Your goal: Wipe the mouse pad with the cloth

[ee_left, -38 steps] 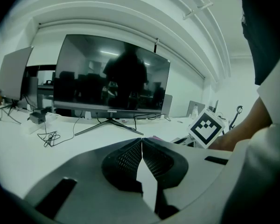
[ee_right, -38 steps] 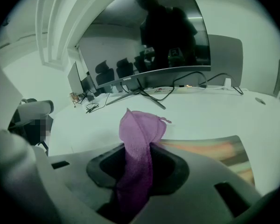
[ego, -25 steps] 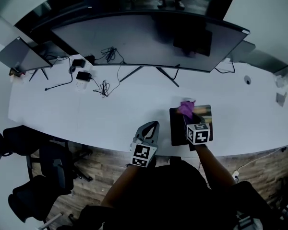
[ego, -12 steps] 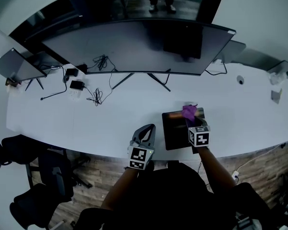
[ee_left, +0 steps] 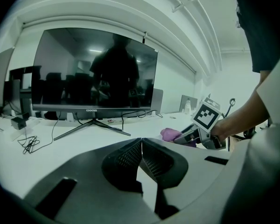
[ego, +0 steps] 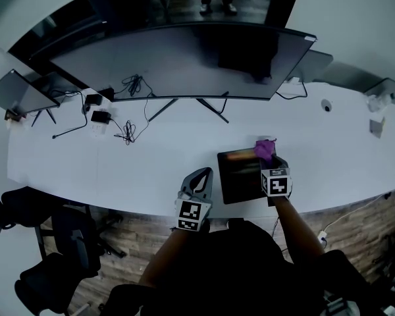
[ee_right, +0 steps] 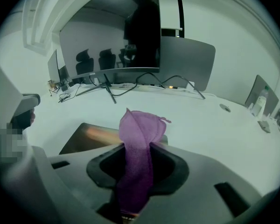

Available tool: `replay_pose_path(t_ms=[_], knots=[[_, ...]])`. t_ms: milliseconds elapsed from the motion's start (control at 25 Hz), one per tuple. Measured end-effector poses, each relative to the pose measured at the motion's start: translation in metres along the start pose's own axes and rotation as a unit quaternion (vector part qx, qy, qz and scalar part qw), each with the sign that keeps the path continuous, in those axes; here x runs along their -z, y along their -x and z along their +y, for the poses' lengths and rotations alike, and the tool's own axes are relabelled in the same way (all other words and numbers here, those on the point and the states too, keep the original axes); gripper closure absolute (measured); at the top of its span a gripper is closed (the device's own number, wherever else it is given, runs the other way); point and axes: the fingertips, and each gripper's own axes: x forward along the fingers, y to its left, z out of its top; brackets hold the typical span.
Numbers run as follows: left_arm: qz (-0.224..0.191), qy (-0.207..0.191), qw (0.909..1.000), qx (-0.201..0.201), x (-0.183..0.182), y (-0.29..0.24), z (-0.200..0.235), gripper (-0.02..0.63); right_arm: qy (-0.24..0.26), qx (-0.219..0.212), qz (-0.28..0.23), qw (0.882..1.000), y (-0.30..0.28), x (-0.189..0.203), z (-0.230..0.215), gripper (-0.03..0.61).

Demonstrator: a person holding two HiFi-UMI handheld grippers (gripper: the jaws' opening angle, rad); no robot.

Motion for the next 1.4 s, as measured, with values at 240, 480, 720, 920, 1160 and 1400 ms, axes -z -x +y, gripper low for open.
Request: replay_pose_path(t_ms=[240,480,720,920,1160,1400], knots=[[-0.009,0.006,0.9999,-0.013,-0.003,0.002,0.005,0.592,0.005,0.026,0.012,1.000,-0.002,0.006,-0.020,0.445],[-0.018,0.004,0.9996,-0.019,-0.009,0.013,0.009,0.592,0.008,0.037,0.005,0.999,-0.001,0.008,-0.023,0.445],[-0.021,0.022,0.9987,-0.041,-0.007,0.029,0.025,0.592,0.018,0.026,-0.006,0.999,0.007,0.003,-0.008,0.445],[-0.025,0.017,0.9984,-0.047,-0.007,0.037,0.035,0.592,0.009,0.002,-0.022,1.000,0.022,0.000,0.018,0.445],[-0.024,0.020,0.9980,-0.055,-0.006,0.047,0.042,0.592,0.023,-0.039,-0.047,0.998,0.037,-0.010,0.065,0.445],[-0.004,0.026,0.9980,-0.057,0.008,0.054,0.046,0.592,0.020,-0.082,-0.037,0.996,0.037,-0.001,0.110,0.445]])
